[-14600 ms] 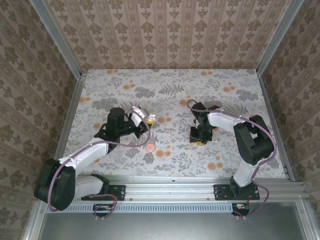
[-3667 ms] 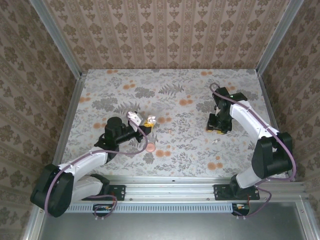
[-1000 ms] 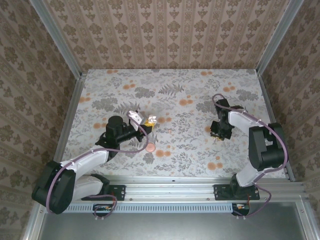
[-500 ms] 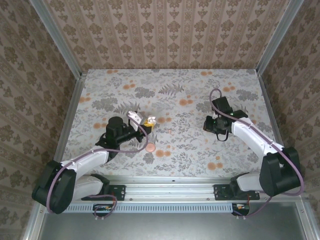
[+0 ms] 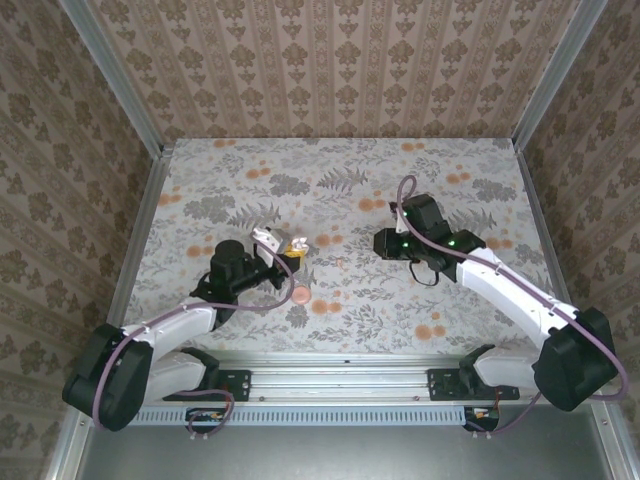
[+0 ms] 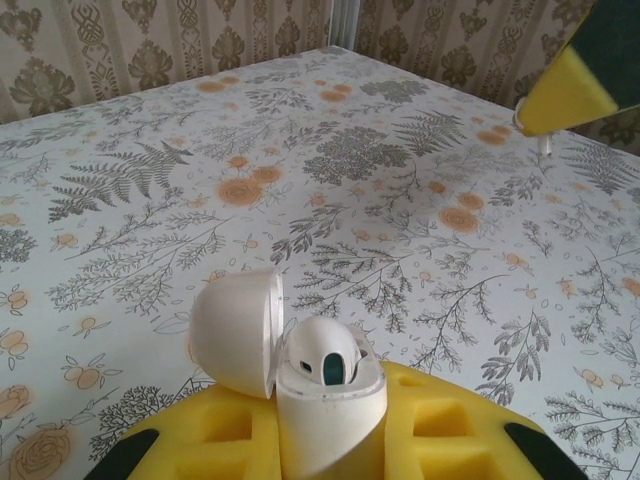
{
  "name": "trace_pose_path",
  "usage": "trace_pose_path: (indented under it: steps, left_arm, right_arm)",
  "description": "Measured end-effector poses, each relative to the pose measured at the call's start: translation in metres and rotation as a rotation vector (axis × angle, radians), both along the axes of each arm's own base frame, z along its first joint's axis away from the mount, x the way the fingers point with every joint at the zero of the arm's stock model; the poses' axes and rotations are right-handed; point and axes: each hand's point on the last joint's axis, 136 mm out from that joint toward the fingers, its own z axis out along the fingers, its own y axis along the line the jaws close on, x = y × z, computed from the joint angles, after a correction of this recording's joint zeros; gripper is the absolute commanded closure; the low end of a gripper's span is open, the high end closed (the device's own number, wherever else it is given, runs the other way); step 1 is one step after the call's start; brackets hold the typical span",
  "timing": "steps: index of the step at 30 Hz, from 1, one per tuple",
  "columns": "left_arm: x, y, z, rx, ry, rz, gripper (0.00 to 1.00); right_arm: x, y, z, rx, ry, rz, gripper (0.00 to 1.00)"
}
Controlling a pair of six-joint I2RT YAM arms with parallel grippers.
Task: Insert the wireless bluetooth earbuds into the charging case
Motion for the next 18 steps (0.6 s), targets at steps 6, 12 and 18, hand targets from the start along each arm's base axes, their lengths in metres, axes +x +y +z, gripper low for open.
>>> trace_pose_path:
  steps: [6,12,18]
  left_arm:
    - [0.003,-0.002,0.005,-0.016,-0.029,0.000,0.95]
    - [0.001,-0.002,0.007,-0.027,-0.045,-0.006,0.95]
    - [-0.003,-0.003,0.014,-0.039,-0.064,-0.026,0.95]
  right_arm:
    - [0.000,0.035,0.026,0.087,-0.107,0.097,0.81]
    - [-0.005,0.059,0.047,0.159,-0.193,0.165,0.82]
    - [-0.013,0.086,0.065,0.217,-0.262,0.236,0.82]
